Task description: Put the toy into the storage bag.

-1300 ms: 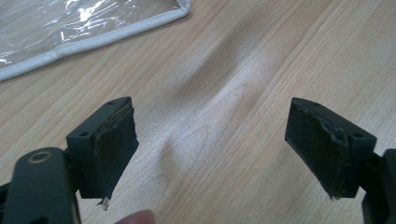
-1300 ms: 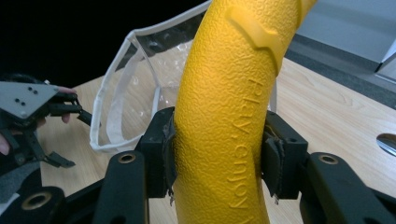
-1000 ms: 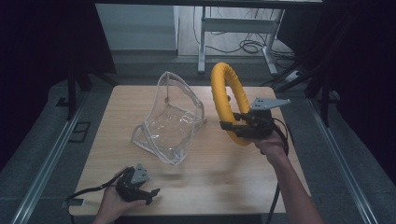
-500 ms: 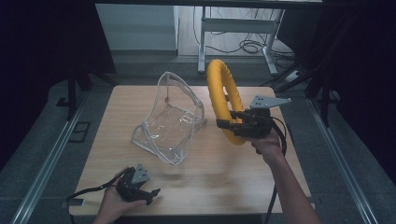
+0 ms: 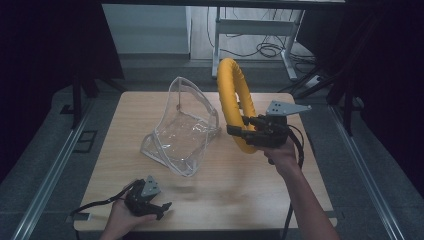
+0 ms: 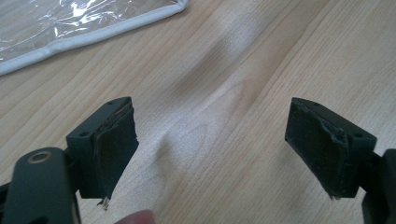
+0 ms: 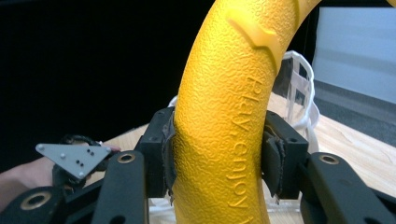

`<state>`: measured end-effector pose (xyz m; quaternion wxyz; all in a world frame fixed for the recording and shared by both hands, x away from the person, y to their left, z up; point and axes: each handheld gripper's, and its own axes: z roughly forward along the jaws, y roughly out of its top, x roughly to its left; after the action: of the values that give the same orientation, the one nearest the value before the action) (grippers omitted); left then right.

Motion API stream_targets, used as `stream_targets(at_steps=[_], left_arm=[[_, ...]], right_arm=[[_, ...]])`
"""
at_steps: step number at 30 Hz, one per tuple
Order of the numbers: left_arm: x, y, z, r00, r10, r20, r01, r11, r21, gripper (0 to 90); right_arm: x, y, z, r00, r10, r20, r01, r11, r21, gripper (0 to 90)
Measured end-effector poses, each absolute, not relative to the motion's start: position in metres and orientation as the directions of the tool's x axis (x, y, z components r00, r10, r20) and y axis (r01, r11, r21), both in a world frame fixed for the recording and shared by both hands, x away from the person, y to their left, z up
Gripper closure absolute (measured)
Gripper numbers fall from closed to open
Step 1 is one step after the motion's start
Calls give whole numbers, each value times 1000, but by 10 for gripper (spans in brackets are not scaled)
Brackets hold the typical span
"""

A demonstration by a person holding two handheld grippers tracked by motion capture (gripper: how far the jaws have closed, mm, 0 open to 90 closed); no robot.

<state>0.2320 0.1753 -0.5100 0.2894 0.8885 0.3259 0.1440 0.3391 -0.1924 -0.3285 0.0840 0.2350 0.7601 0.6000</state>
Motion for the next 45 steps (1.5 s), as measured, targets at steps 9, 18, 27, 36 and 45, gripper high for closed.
stream_targets(at_steps=[9, 18, 27, 36, 45], left_arm=[[232, 176, -509, 746, 663, 68, 494, -619, 611, 165], [232, 176, -509, 746, 663, 69, 494, -619, 610, 165], [232, 176, -509, 748, 661, 69, 493, -622, 608, 166], [231, 176, -509, 746, 663, 67, 495, -619, 610, 165], [232, 176, -509, 746, 662, 70, 495, -622, 607, 165]], right_arm=[[335, -184, -318, -885, 440, 152, 229, 128, 965, 515], [329, -176, -306, -895, 424, 142, 196, 88, 977, 515], [326, -167, -298, -906, 401, 139, 184, 76, 980, 515], [327, -159, -291, -913, 387, 128, 167, 68, 984, 515], [324, -149, -278, -922, 368, 120, 146, 43, 988, 515]])
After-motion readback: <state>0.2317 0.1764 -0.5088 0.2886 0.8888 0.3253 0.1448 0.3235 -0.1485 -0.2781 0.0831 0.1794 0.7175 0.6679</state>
